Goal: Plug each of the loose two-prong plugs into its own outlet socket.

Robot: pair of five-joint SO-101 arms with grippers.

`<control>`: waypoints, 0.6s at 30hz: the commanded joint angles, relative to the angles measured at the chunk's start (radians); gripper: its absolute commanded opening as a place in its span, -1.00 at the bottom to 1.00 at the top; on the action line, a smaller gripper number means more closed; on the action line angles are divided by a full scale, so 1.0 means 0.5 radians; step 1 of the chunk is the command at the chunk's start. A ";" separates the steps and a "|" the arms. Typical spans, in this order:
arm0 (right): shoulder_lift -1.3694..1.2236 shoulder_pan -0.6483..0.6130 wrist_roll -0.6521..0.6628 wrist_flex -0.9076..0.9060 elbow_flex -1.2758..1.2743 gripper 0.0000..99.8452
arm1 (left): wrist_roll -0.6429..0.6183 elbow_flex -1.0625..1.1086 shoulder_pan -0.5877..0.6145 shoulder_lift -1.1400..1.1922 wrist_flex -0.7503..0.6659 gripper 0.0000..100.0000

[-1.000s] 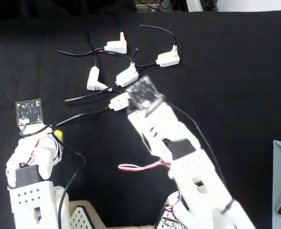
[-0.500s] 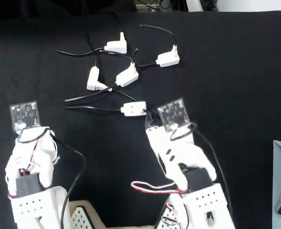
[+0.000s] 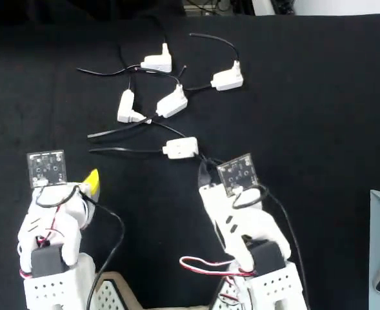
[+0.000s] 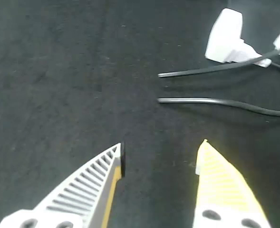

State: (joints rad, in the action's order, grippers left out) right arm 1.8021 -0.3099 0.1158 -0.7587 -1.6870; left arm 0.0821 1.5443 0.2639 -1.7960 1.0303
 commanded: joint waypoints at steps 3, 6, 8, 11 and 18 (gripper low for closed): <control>0.183 0.021 -0.212 -0.230 0.008 -0.53 | -0.012 0.026 -0.118 -0.003 -0.006 -0.53; 0.183 0.025 -0.276 -0.295 0.008 -0.56 | -0.009 0.063 -0.146 -0.003 -0.006 -0.59; 0.183 0.025 -0.307 -0.301 0.008 -0.58 | -0.009 0.084 -0.146 -0.003 -0.006 -0.63; 0.183 0.025 -0.295 -0.390 0.008 -0.64 | -0.009 0.130 -0.137 -0.003 -0.006 -0.66; 0.183 0.025 -0.292 -0.638 0.008 -0.69 | -0.009 0.219 -0.143 -0.003 -0.006 -0.66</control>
State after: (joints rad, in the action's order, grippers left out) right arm 1.8021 -0.3099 -0.0253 -1.0349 -1.6870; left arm 0.0821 1.6579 0.1979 -1.7960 1.0303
